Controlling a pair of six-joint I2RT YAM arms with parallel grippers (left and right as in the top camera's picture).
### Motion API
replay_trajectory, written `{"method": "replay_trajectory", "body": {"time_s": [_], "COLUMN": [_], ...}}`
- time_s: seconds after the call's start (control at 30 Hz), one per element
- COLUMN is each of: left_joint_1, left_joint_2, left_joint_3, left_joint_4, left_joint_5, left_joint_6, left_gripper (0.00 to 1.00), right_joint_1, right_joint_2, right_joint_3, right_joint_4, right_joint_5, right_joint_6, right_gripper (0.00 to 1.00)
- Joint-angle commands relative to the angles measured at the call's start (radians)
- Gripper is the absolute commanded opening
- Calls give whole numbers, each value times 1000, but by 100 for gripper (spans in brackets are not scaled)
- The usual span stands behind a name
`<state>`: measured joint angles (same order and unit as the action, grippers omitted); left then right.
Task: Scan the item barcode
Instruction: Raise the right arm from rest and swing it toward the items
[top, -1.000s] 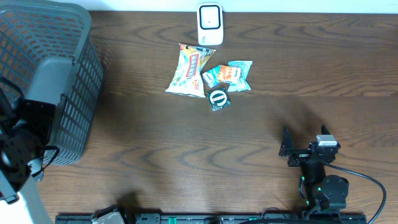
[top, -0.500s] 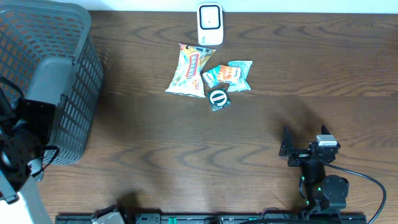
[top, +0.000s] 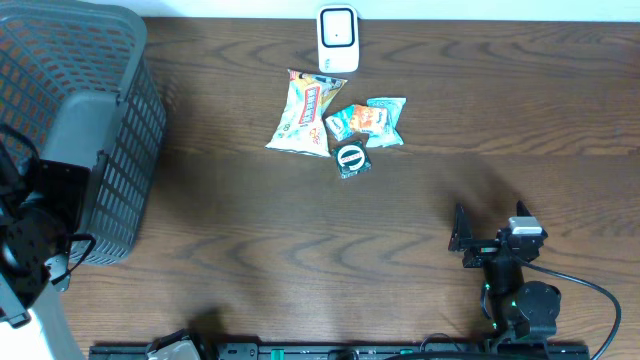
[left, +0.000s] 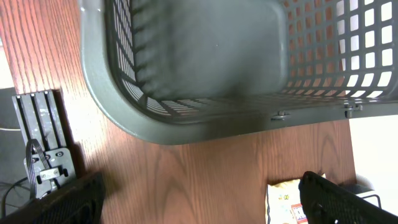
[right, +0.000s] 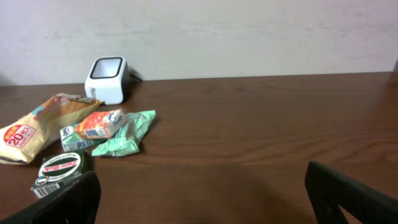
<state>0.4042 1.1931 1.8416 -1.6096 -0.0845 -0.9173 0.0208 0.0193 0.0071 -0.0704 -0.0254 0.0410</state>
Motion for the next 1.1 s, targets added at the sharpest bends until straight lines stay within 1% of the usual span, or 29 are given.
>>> {"method": "replay_trajectory", "body": {"time_s": [0.0,0.13,0.2,0.3,0.33,0.4,0.47,0.63,0.73,0.9,1.0,1.07], "left_joint_1": [5,5,5,5,5,5,5,5,5,5,5,5], "left_joint_2": [2,2,2,2,2,2,2,2,2,2,2,2], "left_joint_3": [6,6,6,6,6,6,6,6,6,6,6,6], "left_joint_4": [-47,-47,-47,-47,-47,-47,-47,-47,-47,-47,-47,-47], "left_joint_5": [-10,-10,-10,-10,-10,-10,-10,-10,-10,-10,-10,-10], "left_joint_6": [-8,-8,-8,-8,-8,-8,-8,-8,-8,-8,-8,-8], "left_gripper": [98,97,98,98,98,98,98,98,98,98,98,97], "right_joint_1": [-8,-8,-8,-7,-7,-7,-7,-7,-6,-7,-7,-7], "right_joint_2": [-1,-1,-1,-1,-1,-1,-1,-1,-1,-1,-1,-1], "right_joint_3": [-1,-1,-1,-1,-1,-1,-1,-1,-1,-1,3,27], "right_joint_4": [-5,13,58,143,146,135,149,230,323,569,698,717], "right_joint_5": [8,8,-21,-203,-286,-398,-412,-410,-413,-379,-312,-252], "right_joint_6": [10,10,45,266,354,452,501,767,793,786,730,684], "right_gripper": [99,99,99,99,99,99,99,99,99,99,99,99]}}
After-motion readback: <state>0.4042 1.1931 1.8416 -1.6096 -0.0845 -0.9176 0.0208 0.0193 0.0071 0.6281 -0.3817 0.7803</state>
